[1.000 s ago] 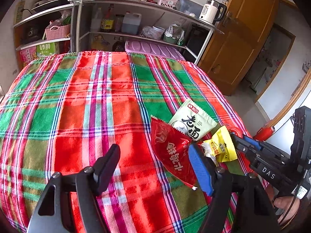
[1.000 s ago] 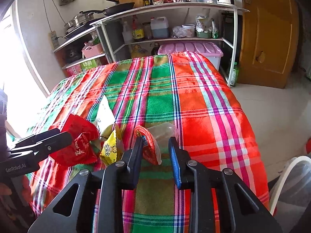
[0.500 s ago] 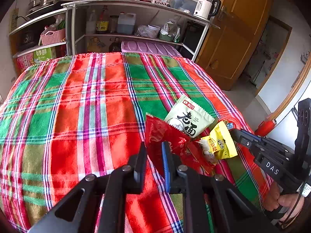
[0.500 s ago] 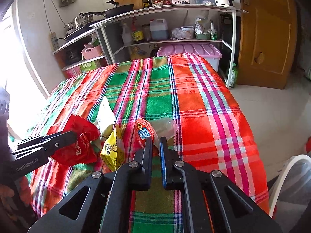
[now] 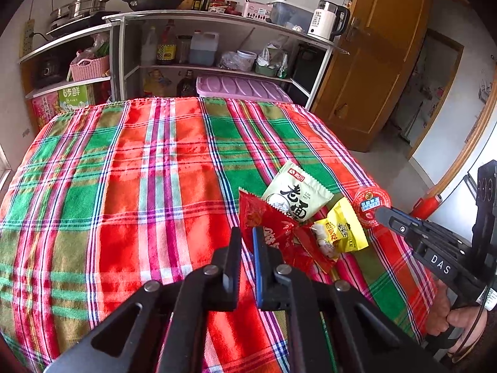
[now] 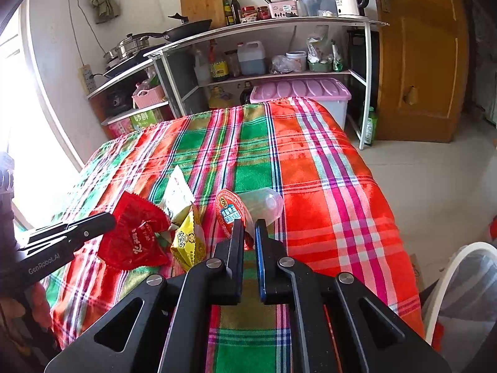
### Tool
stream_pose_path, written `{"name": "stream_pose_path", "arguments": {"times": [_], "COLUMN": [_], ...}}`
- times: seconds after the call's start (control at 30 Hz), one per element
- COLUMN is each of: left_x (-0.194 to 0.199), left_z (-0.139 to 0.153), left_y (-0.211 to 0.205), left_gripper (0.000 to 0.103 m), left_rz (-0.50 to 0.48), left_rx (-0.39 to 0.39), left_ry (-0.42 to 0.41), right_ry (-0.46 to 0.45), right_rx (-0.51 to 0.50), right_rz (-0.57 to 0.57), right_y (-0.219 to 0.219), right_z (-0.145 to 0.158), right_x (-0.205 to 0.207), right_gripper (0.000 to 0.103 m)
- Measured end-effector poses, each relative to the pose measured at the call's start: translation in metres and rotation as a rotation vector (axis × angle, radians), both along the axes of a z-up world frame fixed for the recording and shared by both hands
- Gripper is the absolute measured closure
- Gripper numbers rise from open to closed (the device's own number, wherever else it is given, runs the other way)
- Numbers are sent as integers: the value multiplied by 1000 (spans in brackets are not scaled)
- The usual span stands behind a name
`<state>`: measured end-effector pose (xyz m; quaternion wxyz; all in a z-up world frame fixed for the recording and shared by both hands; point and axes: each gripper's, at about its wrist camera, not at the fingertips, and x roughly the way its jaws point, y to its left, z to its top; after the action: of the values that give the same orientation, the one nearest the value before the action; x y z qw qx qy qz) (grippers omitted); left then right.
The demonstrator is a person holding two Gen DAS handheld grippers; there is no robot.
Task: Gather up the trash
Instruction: 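Lift the red bag and red sauce cup, carry them to the bin, open both tools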
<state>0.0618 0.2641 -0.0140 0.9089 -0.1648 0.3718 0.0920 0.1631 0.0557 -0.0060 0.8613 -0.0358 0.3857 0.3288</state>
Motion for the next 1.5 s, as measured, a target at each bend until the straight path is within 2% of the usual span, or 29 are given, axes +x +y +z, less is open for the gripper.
{"name": "stream_pose_path", "arguments": {"times": [0.1,0.13,0.17,0.23,0.33,0.53,0.6,0.67,0.8,0.93,1.17,1.5], "left_x": [4,4,5,6,9,23,26,28,31,33,33,15], "left_z": [-7,-10,-12,-16,-16,-23,-24,-24,-25,-23,-20,2], "left_y": [6,6,7,6,1,-8,-12,-14,-17,-20,-28,-30], "left_gripper": [89,73,48,29,29,29,34,44,51,66,79,80], "left_rz": [10,3,6,12,-9,-21,-21,-23,-30,-46,-60,-51], "left_rx": [-38,-58,-74,-88,-99,-65,-44,-40,-15,-8,47,68], "left_ry": [17,17,18,17,6,53,60,68,82,86,85,36], "right_ry": [2,2,4,7,13,22,25,27,29,33,33,17], "right_rx": [3,3,4,5,9,8,7,6,-2,-5,-6,15], "right_rz": [-5,-8,-9,-11,-13,-8,-9,-8,-8,-6,-11,-17], "right_y": [-1,-2,-2,-2,-4,-2,-2,-1,1,2,2,-7], "right_z": [0,0,1,0,-1,-4,-6,-6,-8,-10,-11,-5], "right_x": [-1,-1,-1,0,1,3,4,6,8,8,9,0], "right_gripper": [96,96,96,96,96,96,96,96,96,96,96,96]}}
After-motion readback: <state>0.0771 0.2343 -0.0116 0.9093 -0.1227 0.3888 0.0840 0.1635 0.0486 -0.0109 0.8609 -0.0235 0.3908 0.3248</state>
